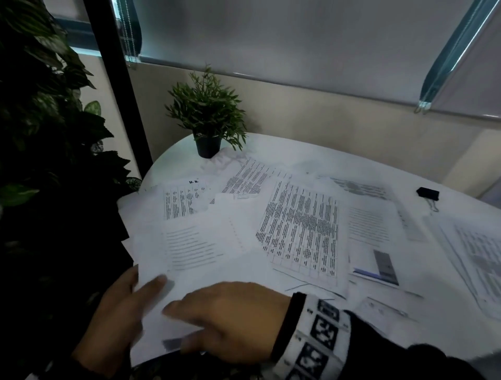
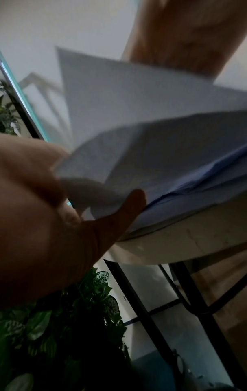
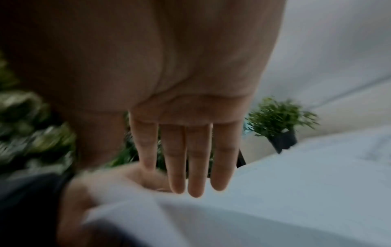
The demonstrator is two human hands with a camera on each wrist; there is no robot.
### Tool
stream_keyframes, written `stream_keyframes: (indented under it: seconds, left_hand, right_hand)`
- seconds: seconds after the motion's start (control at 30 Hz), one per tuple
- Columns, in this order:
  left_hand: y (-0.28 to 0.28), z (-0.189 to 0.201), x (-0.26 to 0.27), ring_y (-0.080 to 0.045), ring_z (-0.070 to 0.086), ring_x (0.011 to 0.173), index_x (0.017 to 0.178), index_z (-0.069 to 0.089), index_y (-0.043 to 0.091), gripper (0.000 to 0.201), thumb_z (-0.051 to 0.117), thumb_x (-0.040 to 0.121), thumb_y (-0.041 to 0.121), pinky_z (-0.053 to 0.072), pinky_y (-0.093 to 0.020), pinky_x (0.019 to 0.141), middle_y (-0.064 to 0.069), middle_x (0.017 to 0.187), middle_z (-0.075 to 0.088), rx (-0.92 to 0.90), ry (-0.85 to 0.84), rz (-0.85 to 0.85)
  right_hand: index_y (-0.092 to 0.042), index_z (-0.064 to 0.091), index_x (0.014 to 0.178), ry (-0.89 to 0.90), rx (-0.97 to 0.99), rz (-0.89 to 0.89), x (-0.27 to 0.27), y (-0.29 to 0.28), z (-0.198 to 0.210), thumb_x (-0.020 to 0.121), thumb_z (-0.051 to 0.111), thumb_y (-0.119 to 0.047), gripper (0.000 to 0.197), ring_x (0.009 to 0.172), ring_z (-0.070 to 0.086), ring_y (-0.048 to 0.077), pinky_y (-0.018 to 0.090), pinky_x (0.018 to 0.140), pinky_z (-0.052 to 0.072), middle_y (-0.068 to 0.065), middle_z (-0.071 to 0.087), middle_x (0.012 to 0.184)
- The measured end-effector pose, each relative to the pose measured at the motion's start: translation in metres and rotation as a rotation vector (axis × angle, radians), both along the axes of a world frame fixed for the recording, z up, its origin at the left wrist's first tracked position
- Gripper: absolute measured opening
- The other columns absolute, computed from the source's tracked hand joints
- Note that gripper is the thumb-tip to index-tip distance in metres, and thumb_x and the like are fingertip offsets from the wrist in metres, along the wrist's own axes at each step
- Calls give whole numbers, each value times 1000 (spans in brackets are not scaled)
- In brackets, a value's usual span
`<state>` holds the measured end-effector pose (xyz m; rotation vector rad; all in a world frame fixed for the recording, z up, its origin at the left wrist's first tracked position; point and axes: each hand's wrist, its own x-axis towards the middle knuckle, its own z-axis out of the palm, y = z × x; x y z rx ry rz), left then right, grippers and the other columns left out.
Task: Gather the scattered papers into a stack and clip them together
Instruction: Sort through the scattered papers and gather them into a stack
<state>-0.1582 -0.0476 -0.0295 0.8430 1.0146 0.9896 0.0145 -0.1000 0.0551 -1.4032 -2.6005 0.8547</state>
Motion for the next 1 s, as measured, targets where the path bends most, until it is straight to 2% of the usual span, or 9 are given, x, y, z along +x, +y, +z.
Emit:
stream_keyframes:
  seconds: [0.07,0.13,0.3,0.4,0.5,0.63,0.73,0.87,1.0]
  left_hand:
    - [5,-10,-5,-29,66,95,124,52,7,53,75,76,12,57,-33,73,-20,119,64,104,168,112]
    - [5,-3,-1,-28,59,110,128,45,14,54,61,82,-11,51,-34,90,-13,125,59,176,221,142]
    - [3,-3,0,-17,49,121,129,44,33,67,50,86,-17,34,-34,105,6,131,52,297,341,112]
    - [4,-4,-1,-18,59,106,102,65,17,38,48,88,-13,42,-13,89,-6,117,64,276,407,90]
    - [5,-4,1,1,60,79,96,67,8,33,44,89,-14,41,2,61,-9,103,66,230,394,89]
    - [7,-6,2,-9,62,90,98,68,10,37,43,88,-15,47,-11,71,-6,105,67,191,368,124]
    - [6,-3,1,-4,59,90,96,68,12,41,41,85,-18,45,-4,66,-3,104,66,201,379,138]
    - [7,-2,-2,-7,59,95,96,69,14,45,42,81,-19,42,-17,77,-3,109,66,217,398,123]
    - [7,-8,-2,-24,62,98,93,71,16,47,42,79,-18,43,-31,82,-2,108,68,186,361,126]
  right_hand:
    - [-36,40,136,184,-174,-288,20,11,6,83,55,-59,60,115,58,20,37,102,44,-5,52,137]
    - [-32,41,138,202,-115,-731,63,32,0,78,52,-68,70,119,56,24,39,104,42,-4,46,143]
    - [-18,10,148,-458,-153,-1336,161,54,-31,71,50,-78,105,134,32,39,52,105,36,20,29,148]
    - [-13,5,148,-378,-168,-1425,178,55,-41,67,66,-69,116,129,39,40,46,99,41,24,32,144]
    - [-9,8,148,-146,-86,-1489,190,55,-37,74,78,-31,104,108,57,36,36,84,48,23,53,125]
    - [-13,31,142,22,127,-1546,203,44,-26,77,76,-18,79,114,56,34,37,93,45,19,55,130]
    - [-10,59,119,-50,217,-1511,211,33,-17,80,72,-25,43,108,59,32,36,91,45,14,64,118]
    - [-10,62,106,-137,447,-1568,229,21,-5,89,55,-22,22,99,58,41,39,81,45,21,63,110]
    - [-8,58,98,307,924,-1626,231,14,19,85,47,-28,26,94,57,33,40,84,46,17,63,98]
